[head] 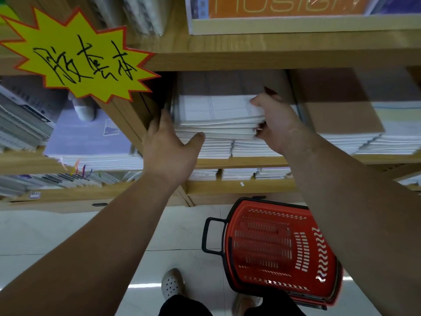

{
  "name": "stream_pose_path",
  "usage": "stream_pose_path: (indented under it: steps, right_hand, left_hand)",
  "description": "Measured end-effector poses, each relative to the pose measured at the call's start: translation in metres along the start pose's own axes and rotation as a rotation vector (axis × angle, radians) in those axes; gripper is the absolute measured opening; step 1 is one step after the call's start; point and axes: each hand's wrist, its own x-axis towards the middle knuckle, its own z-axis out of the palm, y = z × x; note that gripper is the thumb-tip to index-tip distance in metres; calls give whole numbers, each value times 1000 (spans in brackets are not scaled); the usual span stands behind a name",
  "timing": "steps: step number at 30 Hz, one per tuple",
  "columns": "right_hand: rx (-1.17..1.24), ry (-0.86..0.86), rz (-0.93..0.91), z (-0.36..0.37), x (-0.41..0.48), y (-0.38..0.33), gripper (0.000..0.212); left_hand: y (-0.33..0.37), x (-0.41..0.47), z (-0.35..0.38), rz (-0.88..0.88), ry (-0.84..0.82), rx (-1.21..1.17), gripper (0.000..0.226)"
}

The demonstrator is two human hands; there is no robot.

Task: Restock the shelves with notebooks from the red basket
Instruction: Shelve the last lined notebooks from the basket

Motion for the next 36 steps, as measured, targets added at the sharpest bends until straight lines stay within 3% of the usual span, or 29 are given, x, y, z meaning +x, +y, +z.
stream_pose_path:
  steps: [4, 10, 11, 14, 16, 22, 25, 27, 28, 33, 36]
  right_hand:
    - [-94, -78, -23, 9, 3, -6, 82]
    - [-8, -86, -110, -17, 2, -7, 92]
    - [-2, -84, -119, -27, 0, -8, 85]
    - [13, -59, -137, -56, -9, -16, 37]
    - [41, -29, -136, -80, -10, -17, 24]
    - [27, 12, -154, -137, -11, -29, 24]
    - [-88, -10, -159, -149, -6, -25, 48]
    - [-96, -31, -141, -149, -2, -21, 73]
    - [-94, -39, -141, -146, 1, -20, 75]
    - [-152, -9, -156, -128, 19, -23, 63]
    - [-205, 49, -149, -114, 31, -26, 20]
  left_hand:
    - [5, 1, 11, -44, -30, -184, 93]
    - [16, -9, 34, -127, -6, -370, 93]
    - [22, -13, 38, -136, -16, -398, 91]
    - [44, -21, 51, -132, -70, -465, 87]
    - [58, -23, 61, -73, -119, -478, 81]
    - [84, -27, 91, 8, -273, -315, 62]
    - [87, -28, 100, 82, -372, -118, 70]
    - [88, -27, 102, 158, -307, 92, 72]
    - [87, -26, 101, 188, -255, 164, 72]
    - [68, -6, 91, 289, -89, 336, 64]
    - [59, 3, 84, 281, -113, 278, 68]
